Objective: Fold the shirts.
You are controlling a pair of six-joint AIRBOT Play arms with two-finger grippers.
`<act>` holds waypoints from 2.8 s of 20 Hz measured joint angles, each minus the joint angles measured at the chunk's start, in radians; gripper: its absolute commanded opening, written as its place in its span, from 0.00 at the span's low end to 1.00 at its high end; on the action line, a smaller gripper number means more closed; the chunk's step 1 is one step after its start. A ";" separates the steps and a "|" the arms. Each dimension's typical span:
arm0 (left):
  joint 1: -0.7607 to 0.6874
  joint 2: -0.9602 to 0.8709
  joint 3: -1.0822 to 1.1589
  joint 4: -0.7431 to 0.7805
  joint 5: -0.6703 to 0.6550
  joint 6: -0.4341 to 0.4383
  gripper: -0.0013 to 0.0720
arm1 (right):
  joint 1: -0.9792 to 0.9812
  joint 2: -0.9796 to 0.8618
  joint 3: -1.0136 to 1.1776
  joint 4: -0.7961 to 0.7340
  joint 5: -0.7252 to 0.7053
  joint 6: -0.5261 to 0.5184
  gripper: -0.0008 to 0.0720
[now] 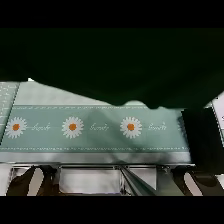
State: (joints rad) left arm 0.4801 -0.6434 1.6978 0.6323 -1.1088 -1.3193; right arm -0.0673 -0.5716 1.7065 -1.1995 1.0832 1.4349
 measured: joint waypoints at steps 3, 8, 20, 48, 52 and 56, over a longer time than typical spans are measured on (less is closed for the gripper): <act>-0.021 0.067 0.013 0.048 -0.041 0.002 0.04 | 0.000 0.057 0.002 -0.061 0.043 0.029 0.04; -0.106 0.122 -0.044 0.191 -0.120 -0.035 0.04 | 0.000 0.037 0.002 -0.126 0.148 0.062 0.04; -0.151 -0.076 -0.755 0.252 0.037 -0.034 0.04 | 0.000 -0.650 -0.039 0.137 0.169 -0.026 0.04; -0.192 -0.628 -0.826 0.247 0.149 0.002 0.04 | -0.072 -0.413 -1.269 0.217 0.276 -0.010 0.57; -0.200 -0.628 -0.826 0.247 0.148 0.002 0.04 | 0.030 -0.418 -1.347 0.283 0.128 0.010 0.57; -0.202 -0.628 -0.826 0.247 0.150 0.002 0.04 | 0.066 -0.499 -1.351 0.412 0.009 -0.027 0.57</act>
State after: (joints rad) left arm 0.2783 -1.2716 0.8715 0.8791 -0.9592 -1.3170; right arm -0.0017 -1.0702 0.3557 -0.7876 1.0920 1.4075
